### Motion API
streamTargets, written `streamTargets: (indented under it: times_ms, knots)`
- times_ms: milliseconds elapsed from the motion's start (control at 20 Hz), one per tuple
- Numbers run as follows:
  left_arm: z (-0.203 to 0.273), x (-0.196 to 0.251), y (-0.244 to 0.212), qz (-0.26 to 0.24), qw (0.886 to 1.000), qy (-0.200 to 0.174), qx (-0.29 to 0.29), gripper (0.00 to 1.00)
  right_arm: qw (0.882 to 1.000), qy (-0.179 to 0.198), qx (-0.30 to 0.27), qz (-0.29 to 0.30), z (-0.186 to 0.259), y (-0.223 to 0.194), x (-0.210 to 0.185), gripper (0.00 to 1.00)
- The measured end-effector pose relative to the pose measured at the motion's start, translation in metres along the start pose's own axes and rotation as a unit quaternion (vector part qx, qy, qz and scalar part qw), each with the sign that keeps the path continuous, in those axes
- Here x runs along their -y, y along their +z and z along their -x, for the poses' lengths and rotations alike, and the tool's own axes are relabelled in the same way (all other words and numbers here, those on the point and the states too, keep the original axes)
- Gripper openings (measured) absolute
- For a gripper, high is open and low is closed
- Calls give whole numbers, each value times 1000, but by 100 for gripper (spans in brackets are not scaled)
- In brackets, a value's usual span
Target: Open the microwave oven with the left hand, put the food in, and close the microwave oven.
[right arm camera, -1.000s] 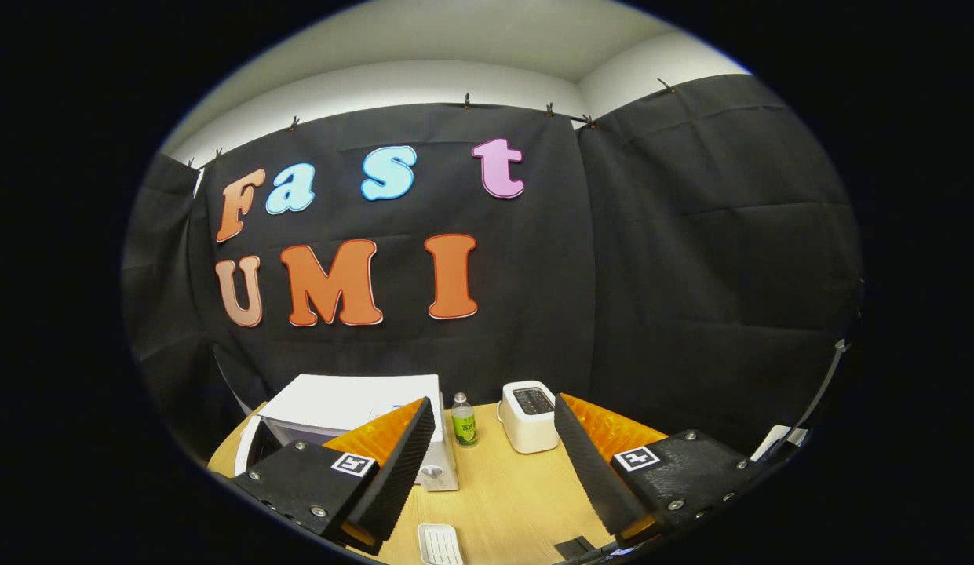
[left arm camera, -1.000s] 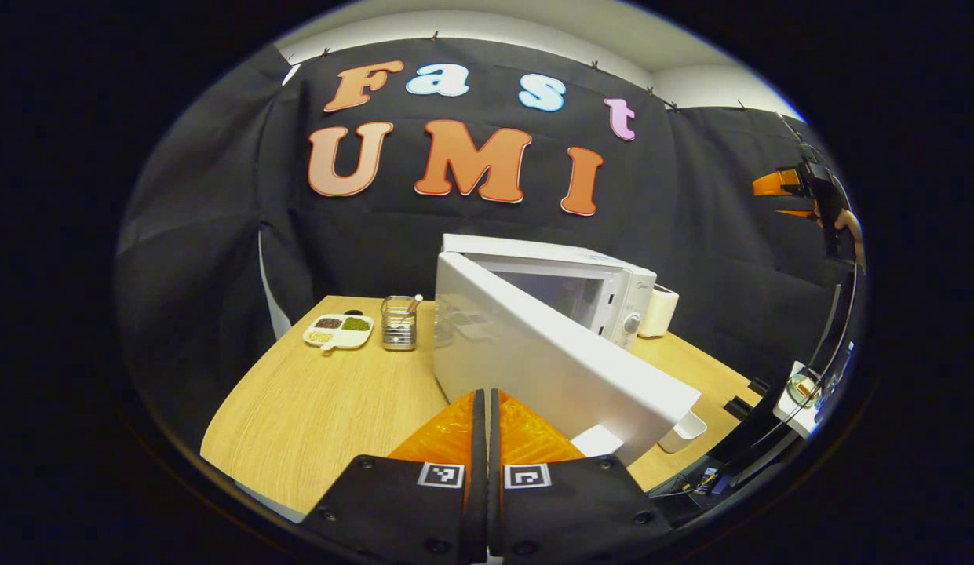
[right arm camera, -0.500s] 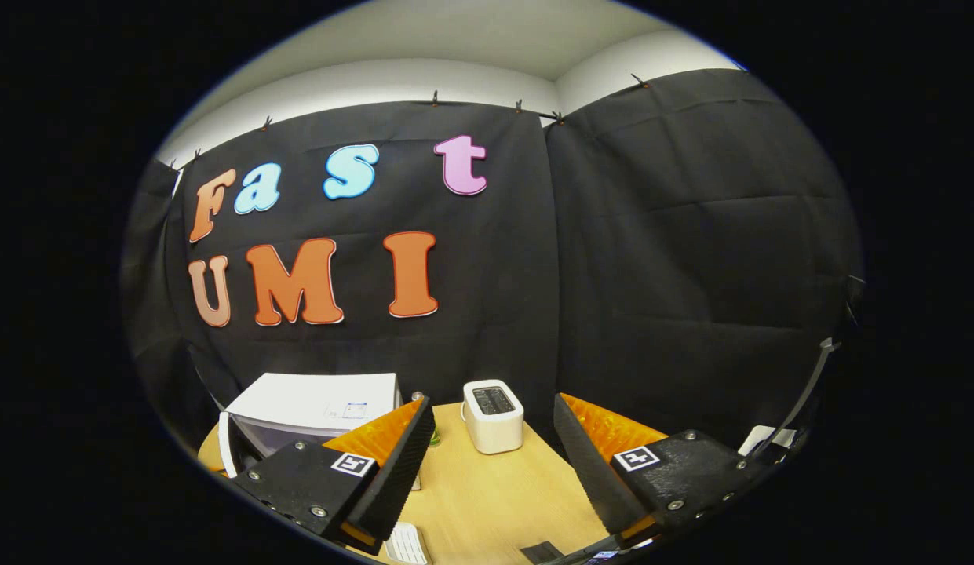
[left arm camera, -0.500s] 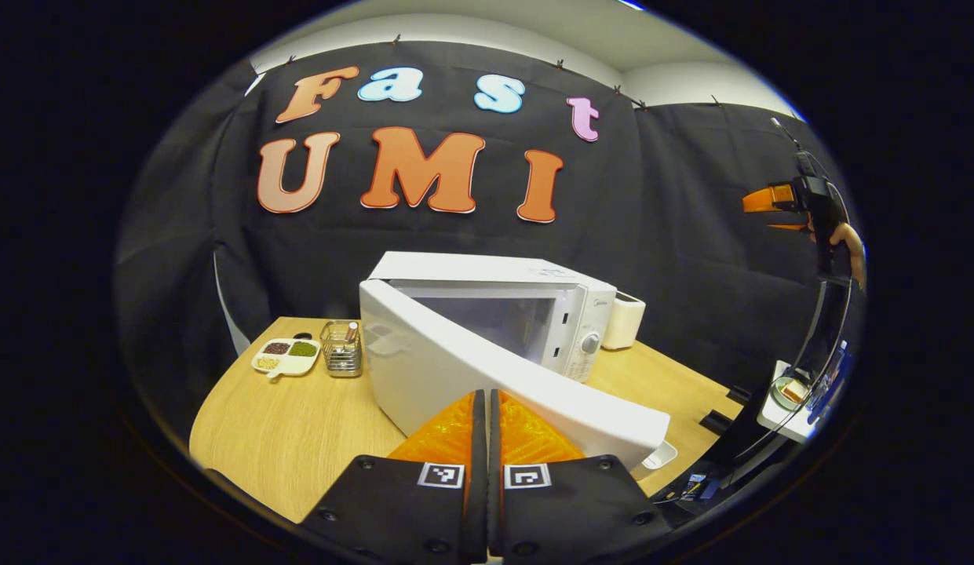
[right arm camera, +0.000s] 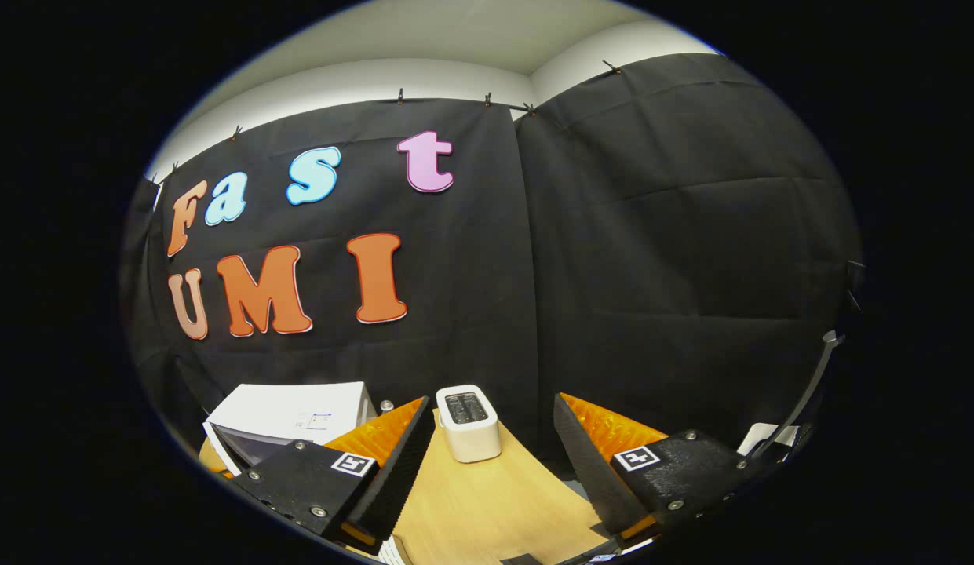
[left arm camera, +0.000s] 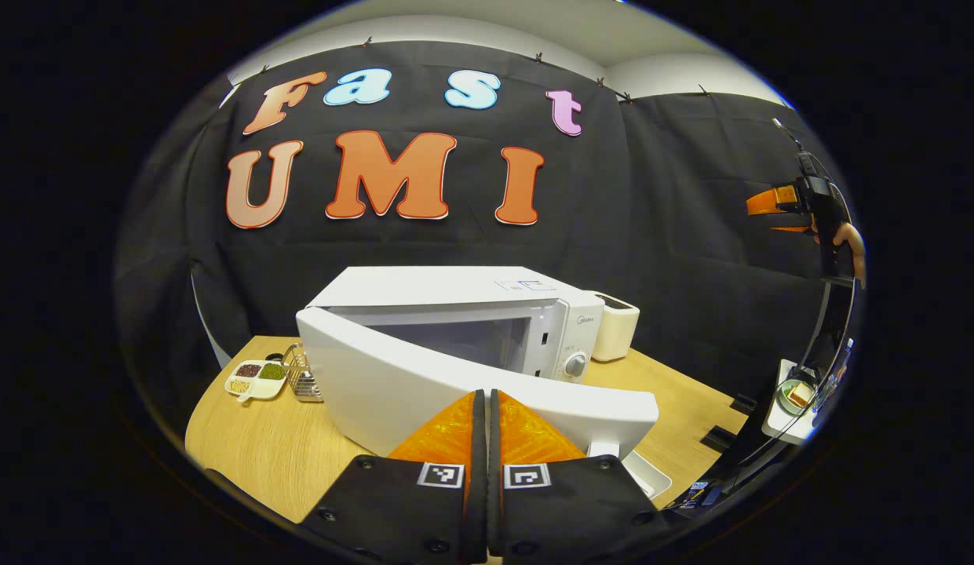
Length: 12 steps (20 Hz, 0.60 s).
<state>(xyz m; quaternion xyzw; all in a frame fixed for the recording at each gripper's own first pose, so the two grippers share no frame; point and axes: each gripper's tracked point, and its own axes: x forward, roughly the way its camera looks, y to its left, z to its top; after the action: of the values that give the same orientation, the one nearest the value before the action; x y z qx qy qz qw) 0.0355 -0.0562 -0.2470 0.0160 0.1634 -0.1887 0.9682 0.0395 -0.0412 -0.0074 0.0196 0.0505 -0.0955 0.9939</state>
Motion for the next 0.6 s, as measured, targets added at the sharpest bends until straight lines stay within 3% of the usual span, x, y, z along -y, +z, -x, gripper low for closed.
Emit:
streamTargets:
  times_ms: [600]
  knots:
    - [-98,33,17,5,1000,17,12,5,999,-30,14,28,-39,33,63,95]
